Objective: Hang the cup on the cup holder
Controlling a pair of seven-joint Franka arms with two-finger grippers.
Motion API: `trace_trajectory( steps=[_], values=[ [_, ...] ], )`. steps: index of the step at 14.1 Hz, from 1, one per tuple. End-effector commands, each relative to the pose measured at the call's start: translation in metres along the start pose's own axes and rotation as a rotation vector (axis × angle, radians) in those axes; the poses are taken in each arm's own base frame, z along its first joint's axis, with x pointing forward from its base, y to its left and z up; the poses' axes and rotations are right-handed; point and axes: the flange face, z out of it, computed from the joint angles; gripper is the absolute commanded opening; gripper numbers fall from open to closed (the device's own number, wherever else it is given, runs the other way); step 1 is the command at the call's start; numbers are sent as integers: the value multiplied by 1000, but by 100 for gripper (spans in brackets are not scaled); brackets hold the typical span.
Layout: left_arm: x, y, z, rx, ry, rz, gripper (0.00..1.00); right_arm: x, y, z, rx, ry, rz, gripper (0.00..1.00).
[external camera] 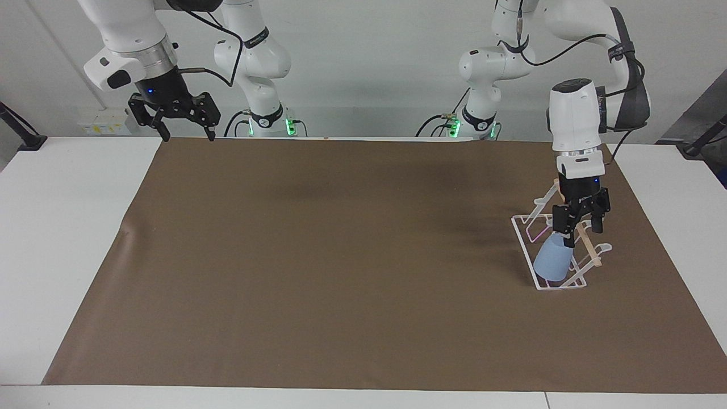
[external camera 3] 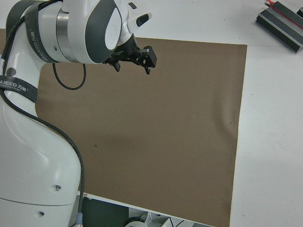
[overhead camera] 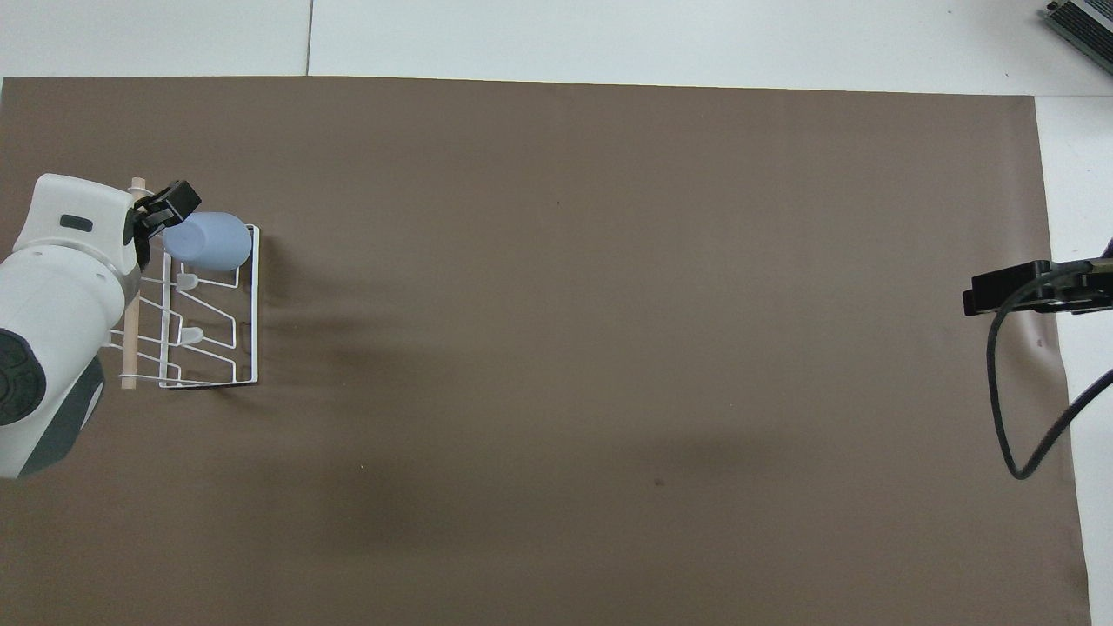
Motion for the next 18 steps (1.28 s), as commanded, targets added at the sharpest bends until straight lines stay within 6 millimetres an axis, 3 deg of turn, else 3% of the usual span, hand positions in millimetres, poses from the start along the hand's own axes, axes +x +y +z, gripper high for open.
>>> trace_trajectory(
  steps=[1,5,10,16,18],
  values=[
    [5,2,-1,16,8,13,100,-7,0,0,11,-3,15,100],
    [5,12,-4,26,-18,-12,100,-7,0,0,11,-3,15,100],
    [52,51,-38,37,-113,-195,100,-7,0,0,11,-3,15,100],
    [63,45,-70,22,-280,-294,100,-7,0,0,11,-3,15,100],
    [62,32,-84,12,-379,-196,100,-7,0,0,11,-3,15,100]
  ],
)
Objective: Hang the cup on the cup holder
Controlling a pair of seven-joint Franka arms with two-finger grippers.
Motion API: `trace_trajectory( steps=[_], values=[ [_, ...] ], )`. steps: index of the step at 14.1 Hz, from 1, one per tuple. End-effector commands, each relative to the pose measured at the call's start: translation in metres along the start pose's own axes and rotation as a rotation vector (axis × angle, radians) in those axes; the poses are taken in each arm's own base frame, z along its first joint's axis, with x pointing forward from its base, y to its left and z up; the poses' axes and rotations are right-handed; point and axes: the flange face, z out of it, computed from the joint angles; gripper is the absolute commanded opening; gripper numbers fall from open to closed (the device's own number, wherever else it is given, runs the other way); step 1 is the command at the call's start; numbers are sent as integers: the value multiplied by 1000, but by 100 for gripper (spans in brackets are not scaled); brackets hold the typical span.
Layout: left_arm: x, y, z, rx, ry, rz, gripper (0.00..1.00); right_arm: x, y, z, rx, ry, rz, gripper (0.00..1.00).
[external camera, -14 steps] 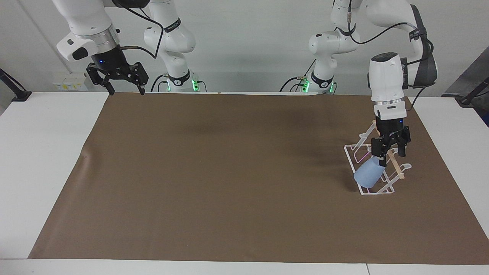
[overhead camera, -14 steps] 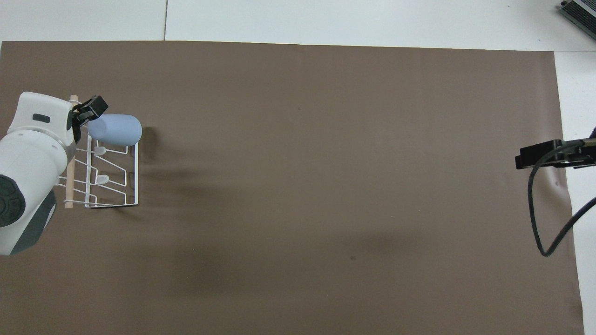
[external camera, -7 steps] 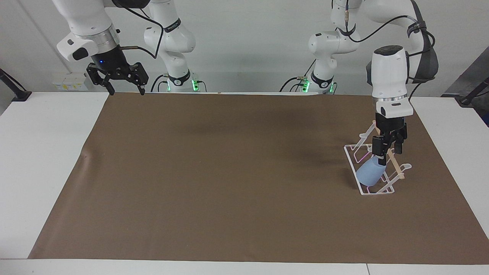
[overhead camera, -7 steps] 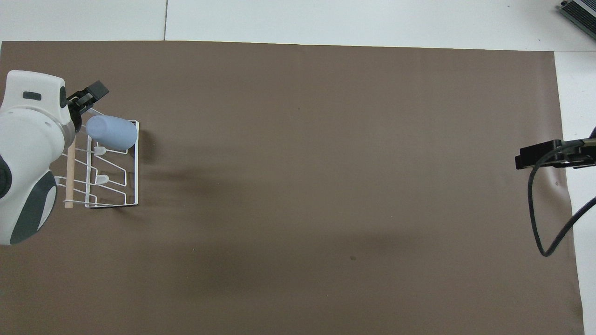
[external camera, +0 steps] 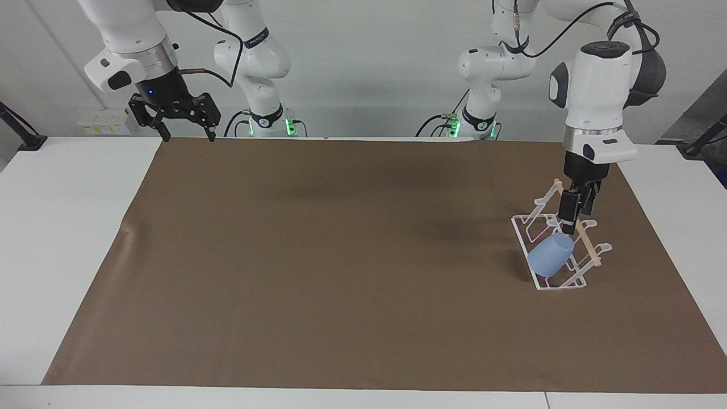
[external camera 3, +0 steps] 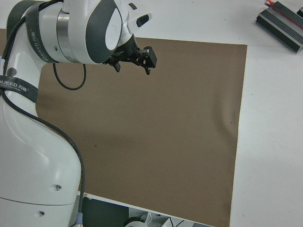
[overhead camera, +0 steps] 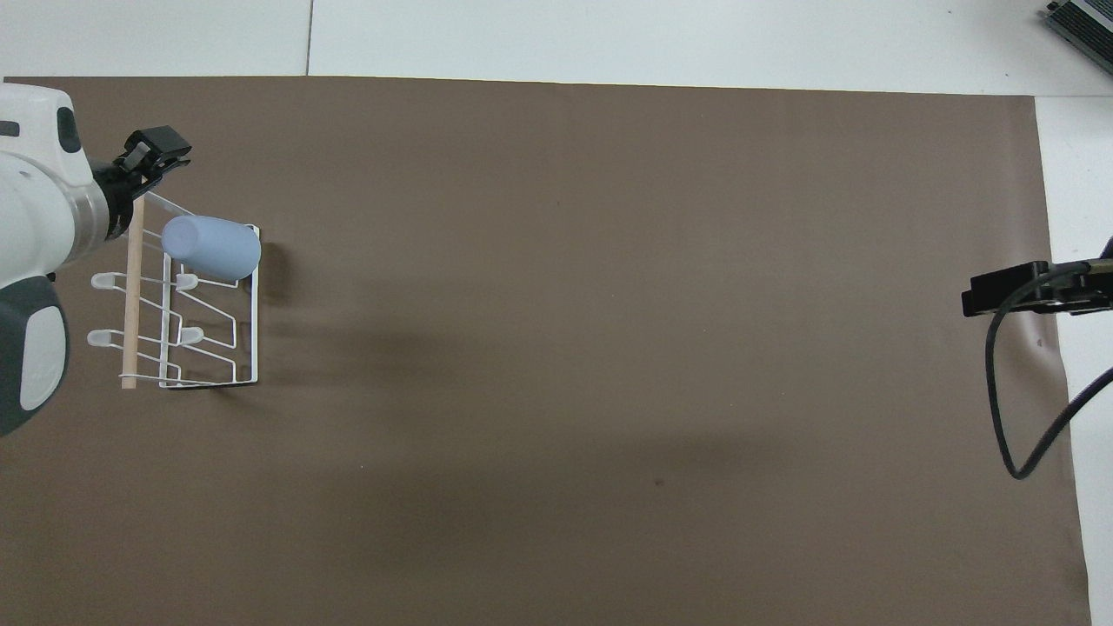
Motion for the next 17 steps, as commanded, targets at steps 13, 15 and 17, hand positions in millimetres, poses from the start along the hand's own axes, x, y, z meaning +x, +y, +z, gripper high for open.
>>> trace_trajectory(
  steps=[13,15,17],
  values=[
    [6,-39,-69,36,-440,785,100,-7,0,-1,11,-1,15,100],
    [18,-30,-85,38,-445,799,100,-7,0,-1,11,-1,15,100],
    [19,-30,-93,33,-442,816,100,-7,0,-1,11,-1,15,100]
  ],
)
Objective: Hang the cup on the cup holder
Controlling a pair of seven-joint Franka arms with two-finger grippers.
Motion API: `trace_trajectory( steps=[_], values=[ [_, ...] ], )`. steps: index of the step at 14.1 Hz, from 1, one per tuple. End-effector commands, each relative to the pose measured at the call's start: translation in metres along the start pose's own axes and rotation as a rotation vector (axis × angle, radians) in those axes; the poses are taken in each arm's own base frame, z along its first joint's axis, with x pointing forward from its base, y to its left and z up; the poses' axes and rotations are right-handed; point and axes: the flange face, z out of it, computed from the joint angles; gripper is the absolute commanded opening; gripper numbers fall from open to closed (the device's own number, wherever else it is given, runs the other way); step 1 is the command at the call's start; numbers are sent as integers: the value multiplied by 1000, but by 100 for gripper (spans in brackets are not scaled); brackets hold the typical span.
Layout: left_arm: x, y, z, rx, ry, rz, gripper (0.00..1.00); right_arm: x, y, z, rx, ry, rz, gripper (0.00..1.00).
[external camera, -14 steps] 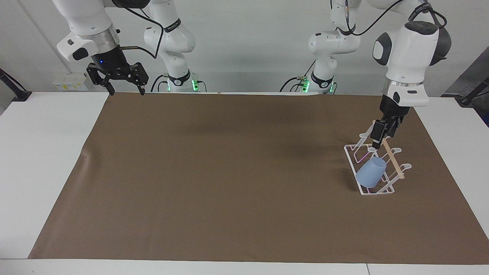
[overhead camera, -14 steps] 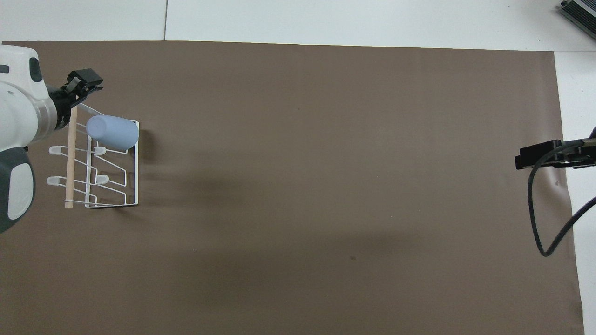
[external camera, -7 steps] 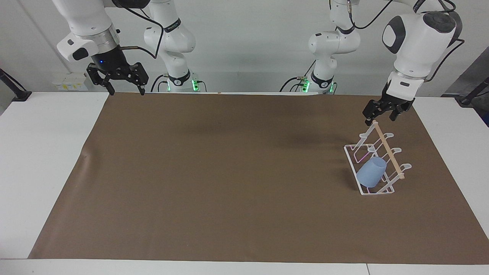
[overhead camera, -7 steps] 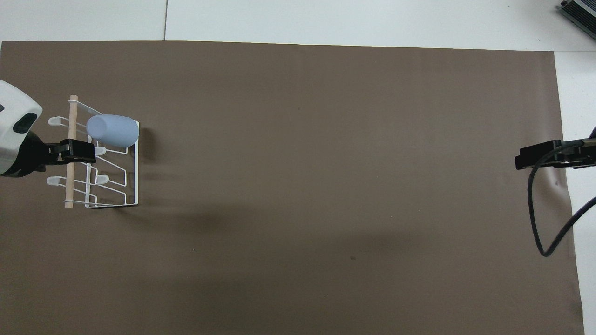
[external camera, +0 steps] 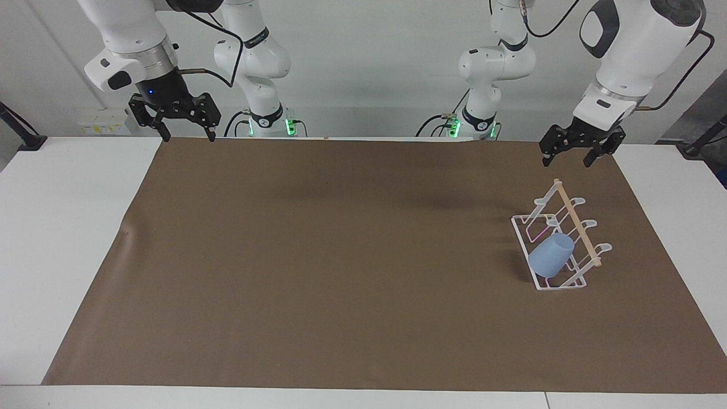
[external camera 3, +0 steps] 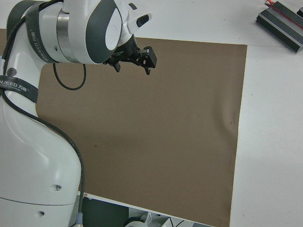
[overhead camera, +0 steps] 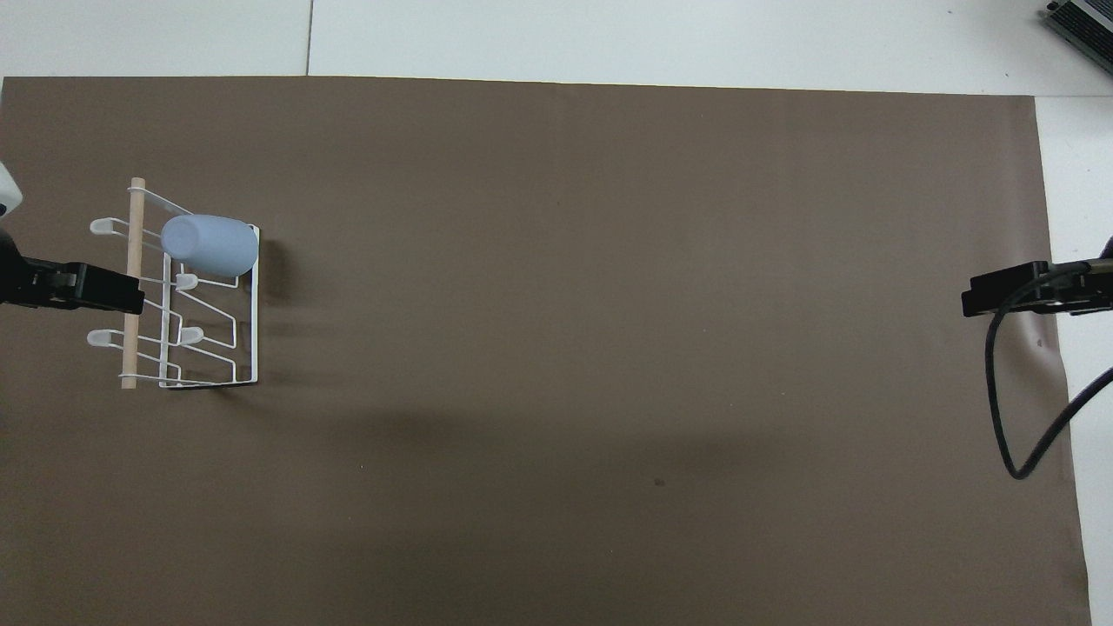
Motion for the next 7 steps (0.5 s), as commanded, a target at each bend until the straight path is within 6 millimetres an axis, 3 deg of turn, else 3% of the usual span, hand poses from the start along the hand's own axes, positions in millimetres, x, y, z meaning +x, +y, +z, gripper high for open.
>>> trace_trajectory(
  steps=[1,3,7],
  values=[
    [6,-1,-7,-15,-14,33,100,-7,0,-1,11,-1,15,100],
    [-7,0,6,-13,-47,25,100,-7,0,-1,11,-1,15,100],
    [-8,0,7,-13,-47,20,100,-7,0,-1,11,-1,15,100]
  ],
)
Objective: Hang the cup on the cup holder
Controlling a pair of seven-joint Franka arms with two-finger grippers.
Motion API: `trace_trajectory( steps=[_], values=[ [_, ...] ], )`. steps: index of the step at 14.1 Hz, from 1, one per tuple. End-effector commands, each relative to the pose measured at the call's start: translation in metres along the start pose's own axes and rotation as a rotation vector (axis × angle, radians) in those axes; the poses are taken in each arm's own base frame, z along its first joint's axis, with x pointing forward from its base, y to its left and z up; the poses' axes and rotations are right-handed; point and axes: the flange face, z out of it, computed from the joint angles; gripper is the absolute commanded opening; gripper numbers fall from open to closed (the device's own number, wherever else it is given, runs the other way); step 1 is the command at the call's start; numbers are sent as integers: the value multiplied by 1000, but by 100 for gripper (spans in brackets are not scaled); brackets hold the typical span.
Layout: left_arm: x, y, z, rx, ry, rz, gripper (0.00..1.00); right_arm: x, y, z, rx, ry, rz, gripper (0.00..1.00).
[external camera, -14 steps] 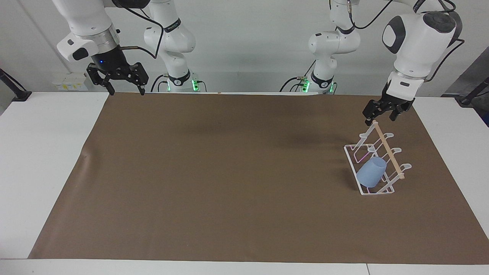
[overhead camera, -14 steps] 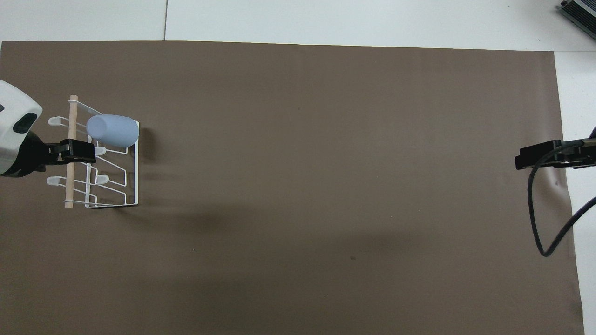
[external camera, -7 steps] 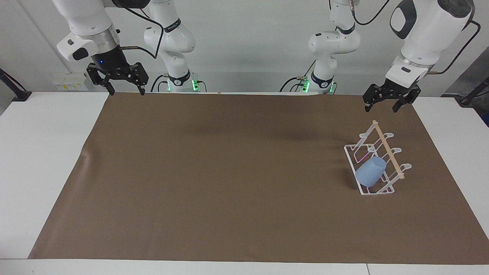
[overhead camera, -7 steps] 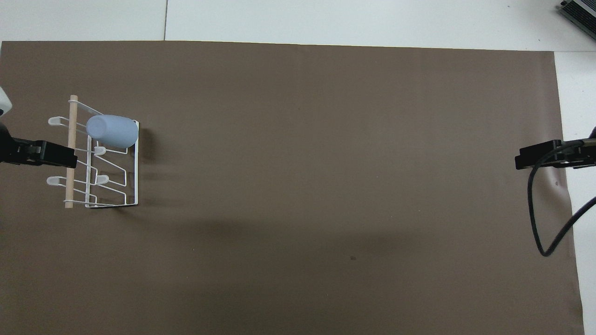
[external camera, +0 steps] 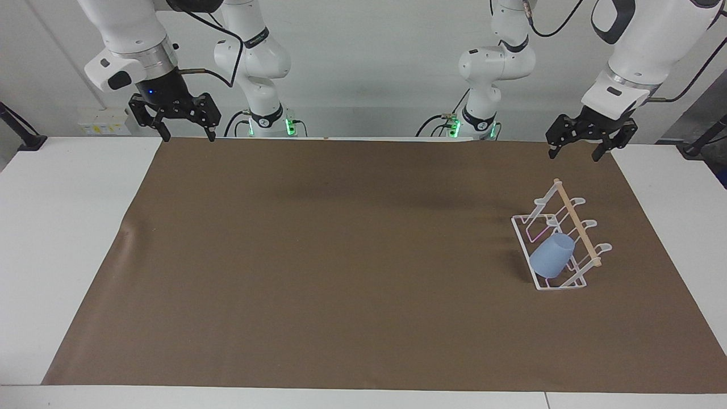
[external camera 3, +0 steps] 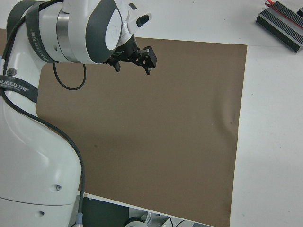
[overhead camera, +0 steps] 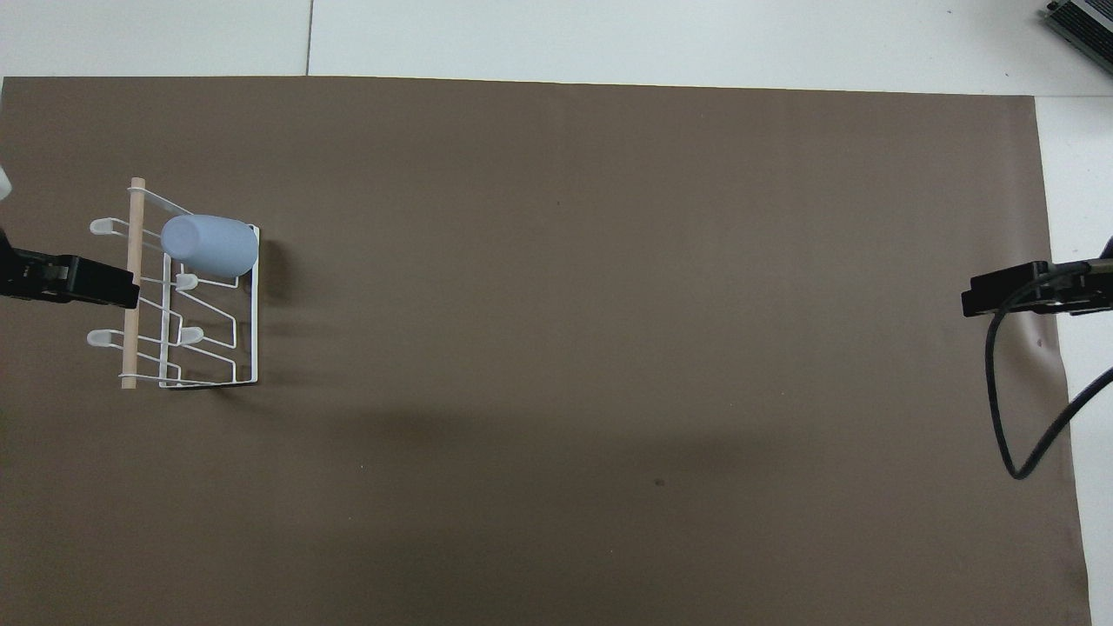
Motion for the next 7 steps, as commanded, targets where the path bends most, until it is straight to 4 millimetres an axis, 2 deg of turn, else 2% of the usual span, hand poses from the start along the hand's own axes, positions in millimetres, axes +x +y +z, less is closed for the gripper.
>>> trace_trajectory(
  steps=[1,3,4,7],
  values=[
    [-8,0,0,-9,-11,5,100,-7,0,-1,11,-1,15,100],
    [-5,0,-6,-11,-3,18,100,-7,0,-1,11,-1,15,100],
    [-4,2,-17,-8,9,23,100,-7,0,-1,11,-1,15,100],
    [3,2,-15,-40,14,19,100,-7,0,-1,11,-1,15,100]
  ],
)
